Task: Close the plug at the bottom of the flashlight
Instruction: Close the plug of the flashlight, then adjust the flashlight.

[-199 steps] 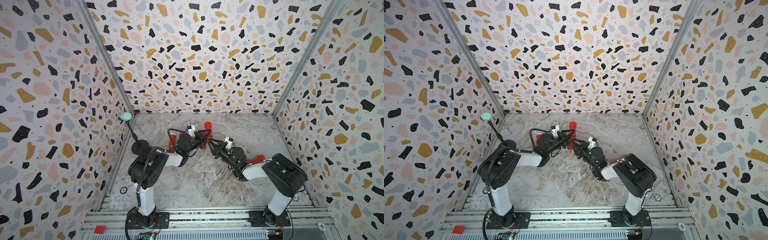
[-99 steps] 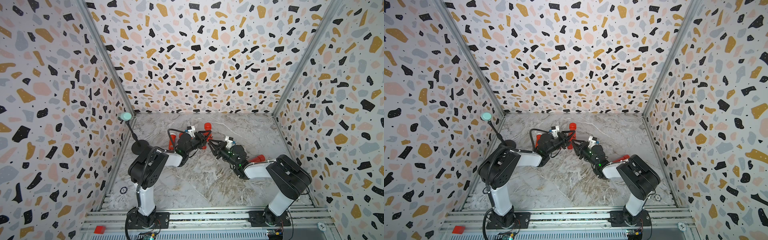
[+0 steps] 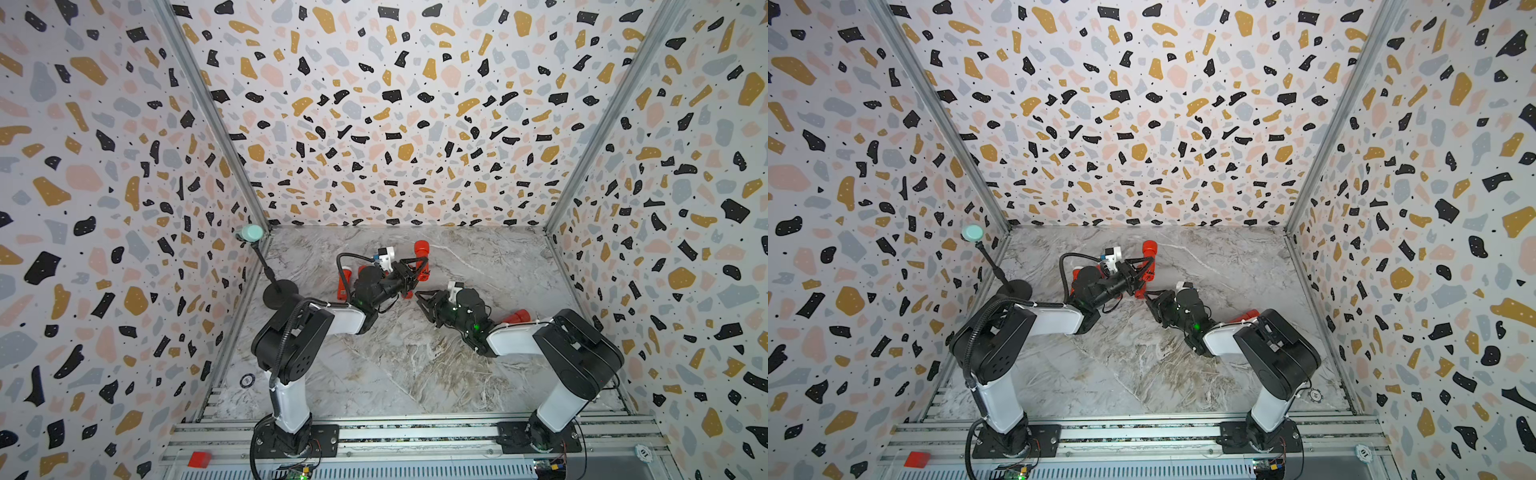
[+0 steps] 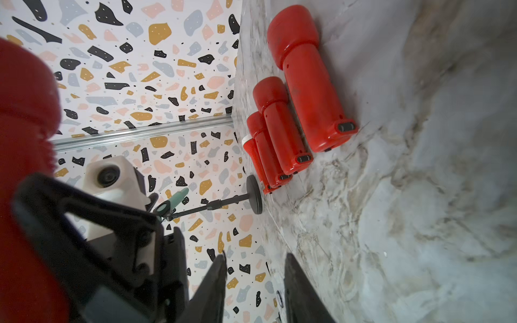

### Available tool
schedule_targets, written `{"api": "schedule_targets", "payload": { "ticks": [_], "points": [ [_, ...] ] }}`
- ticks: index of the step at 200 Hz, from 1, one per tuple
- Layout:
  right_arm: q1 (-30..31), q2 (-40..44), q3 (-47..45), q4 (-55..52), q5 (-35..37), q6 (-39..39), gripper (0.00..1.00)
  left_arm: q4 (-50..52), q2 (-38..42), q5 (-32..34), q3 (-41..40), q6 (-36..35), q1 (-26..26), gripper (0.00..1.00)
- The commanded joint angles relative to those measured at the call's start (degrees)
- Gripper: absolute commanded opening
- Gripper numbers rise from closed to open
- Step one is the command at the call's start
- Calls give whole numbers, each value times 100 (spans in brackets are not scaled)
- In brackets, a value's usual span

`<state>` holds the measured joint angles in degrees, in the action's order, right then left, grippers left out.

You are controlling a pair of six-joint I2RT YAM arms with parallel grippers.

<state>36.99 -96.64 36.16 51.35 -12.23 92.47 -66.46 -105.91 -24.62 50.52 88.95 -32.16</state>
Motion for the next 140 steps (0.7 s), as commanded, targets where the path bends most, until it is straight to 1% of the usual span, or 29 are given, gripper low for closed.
{"api": "schedule_targets", "payload": {
  "ticks": [1,15,33,52,82,90,97,119,140],
  "points": [
    [-103,351,-24,185,-74,-259,37,-452,147,-122,125,-70,-18,0],
    [-209,442,-30,252,-282,-370,38,-327,171,-89,116,-102,-18,0],
    [-301,677,29,-184,-422,-937,42,221,259,-50,171,-324,-19,0],
    [-356,1024,54,-1045,-308,-1617,49,1158,430,84,287,-765,-18,0],
    [-397,1543,-124,-1763,-123,-2529,59,2867,737,493,599,-1584,-18,0],
    [-412,1660,-140,-1942,-117,-2758,61,3123,780,594,657,-1693,-14,0],
    [-436,1733,-153,-2046,-150,-2976,62,3155,805,624,667,-1753,-26,0],
    [-665,2019,-197,-2268,-595,-3548,68,3407,787,558,755,-1795,-95,0],
    [-1231,2317,-181,-2629,-1228,-3777,75,3659,883,431,702,-1995,-162,0]
  ]
}}
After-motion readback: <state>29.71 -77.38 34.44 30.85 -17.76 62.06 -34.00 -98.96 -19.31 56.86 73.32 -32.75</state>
